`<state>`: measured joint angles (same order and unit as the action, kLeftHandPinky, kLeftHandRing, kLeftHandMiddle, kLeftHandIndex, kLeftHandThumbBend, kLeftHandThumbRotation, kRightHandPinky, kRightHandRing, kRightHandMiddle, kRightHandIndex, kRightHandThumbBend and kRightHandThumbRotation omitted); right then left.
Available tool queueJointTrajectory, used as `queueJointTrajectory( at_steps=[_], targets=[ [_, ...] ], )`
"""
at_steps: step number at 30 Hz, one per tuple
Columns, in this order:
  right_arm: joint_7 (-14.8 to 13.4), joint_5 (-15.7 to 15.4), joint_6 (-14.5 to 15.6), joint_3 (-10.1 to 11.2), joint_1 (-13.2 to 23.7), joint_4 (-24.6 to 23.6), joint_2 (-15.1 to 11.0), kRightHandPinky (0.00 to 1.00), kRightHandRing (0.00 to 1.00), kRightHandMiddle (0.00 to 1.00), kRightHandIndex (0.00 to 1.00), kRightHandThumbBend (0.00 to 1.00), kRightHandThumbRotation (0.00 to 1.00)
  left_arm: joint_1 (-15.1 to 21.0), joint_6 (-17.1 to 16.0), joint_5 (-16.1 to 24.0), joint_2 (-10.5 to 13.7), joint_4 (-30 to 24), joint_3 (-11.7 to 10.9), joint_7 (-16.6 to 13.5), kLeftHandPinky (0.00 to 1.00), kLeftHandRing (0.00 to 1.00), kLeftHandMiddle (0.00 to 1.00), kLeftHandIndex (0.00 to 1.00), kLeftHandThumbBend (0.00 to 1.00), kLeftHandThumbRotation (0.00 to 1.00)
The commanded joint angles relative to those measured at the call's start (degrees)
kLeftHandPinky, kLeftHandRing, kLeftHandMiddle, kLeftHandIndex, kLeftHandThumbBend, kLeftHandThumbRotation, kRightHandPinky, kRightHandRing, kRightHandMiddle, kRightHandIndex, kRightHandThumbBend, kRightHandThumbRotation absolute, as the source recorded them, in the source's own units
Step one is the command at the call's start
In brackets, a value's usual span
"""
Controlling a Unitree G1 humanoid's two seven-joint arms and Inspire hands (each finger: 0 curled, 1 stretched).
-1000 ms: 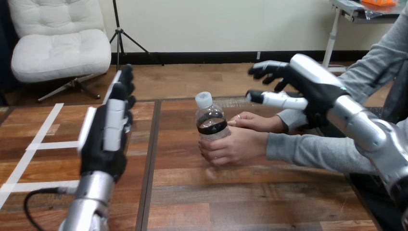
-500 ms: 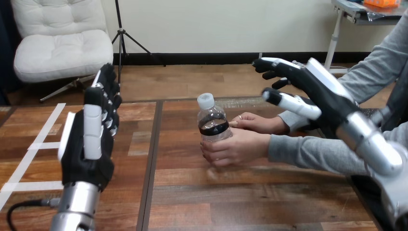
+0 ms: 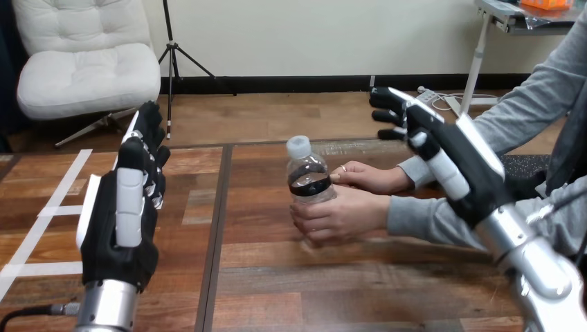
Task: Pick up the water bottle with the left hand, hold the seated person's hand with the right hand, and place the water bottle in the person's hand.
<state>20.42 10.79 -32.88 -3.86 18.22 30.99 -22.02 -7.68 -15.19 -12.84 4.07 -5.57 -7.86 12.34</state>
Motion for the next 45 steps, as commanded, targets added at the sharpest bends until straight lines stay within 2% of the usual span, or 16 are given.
queueJointTrajectory(
  at_steps=[1, 3, 8, 12, 28, 38, 45],
  targets=[
    [1.23, 5.73, 2.15, 2.53, -1.27, -8.45, 4.00, 0.85, 0.91, 0.91, 0.90, 0.97, 1.00, 0.10, -2.48, 0.73, 0.04, -4.67, 0.27, -0.22, 0.92, 0.95, 0.94, 0.92, 0.83, 0.95],
    [0.86, 6.11, 2.95, 2.71, -2.29, -10.05, 4.67, 0.86, 0.91, 0.91, 0.90, 0.97, 1.00, -0.22, -2.66, 0.58, -0.05, -4.97, 0.39, -0.25, 0.91, 0.94, 0.93, 0.91, 0.82, 0.95],
    [0.35, 8.70, 7.20, 2.78, -5.60, -15.52, 6.52, 0.86, 0.90, 0.91, 0.90, 0.98, 1.00, -0.94, -3.38, 0.75, -0.26, -5.61, 0.91, -0.25, 0.88, 0.92, 0.92, 0.90, 0.80, 0.95],
    [0.51, 9.71, 9.10, 2.78, -7.41, -18.39, 7.39, 0.87, 0.90, 0.91, 0.90, 0.98, 1.00, -0.87, -4.29, 1.06, -0.45, -5.36, 1.20, -0.28, 0.86, 0.90, 0.90, 0.89, 0.79, 0.95],
    [1.47, 11.44, 13.56, 2.44, -13.19, -28.42, 9.72, 0.87, 0.91, 0.92, 0.91, 0.95, 1.00, -0.97, -7.25, 1.33, -1.33, -4.88, 2.37, -0.35, 0.77, 0.85, 0.86, 0.86, 0.74, 0.96],
    [1.40, 13.00, 16.73, 2.14, -16.12, -34.18, 10.95, 0.90, 0.93, 0.94, 0.92, 0.94, 1.00, -1.68, -7.11, 2.44, -1.25, -5.93, 3.50, -1.10, 0.79, 0.87, 0.87, 0.87, 0.75, 0.95],
    [1.18, 12.50, 17.88, 1.94, -17.13, -36.56, 11.79, 0.90, 0.93, 0.94, 0.92, 0.94, 1.00, -1.91, -7.12, 2.54, -1.28, -6.23, 4.23, -1.12, 0.79, 0.87, 0.88, 0.87, 0.75, 0.95]
  ],
)
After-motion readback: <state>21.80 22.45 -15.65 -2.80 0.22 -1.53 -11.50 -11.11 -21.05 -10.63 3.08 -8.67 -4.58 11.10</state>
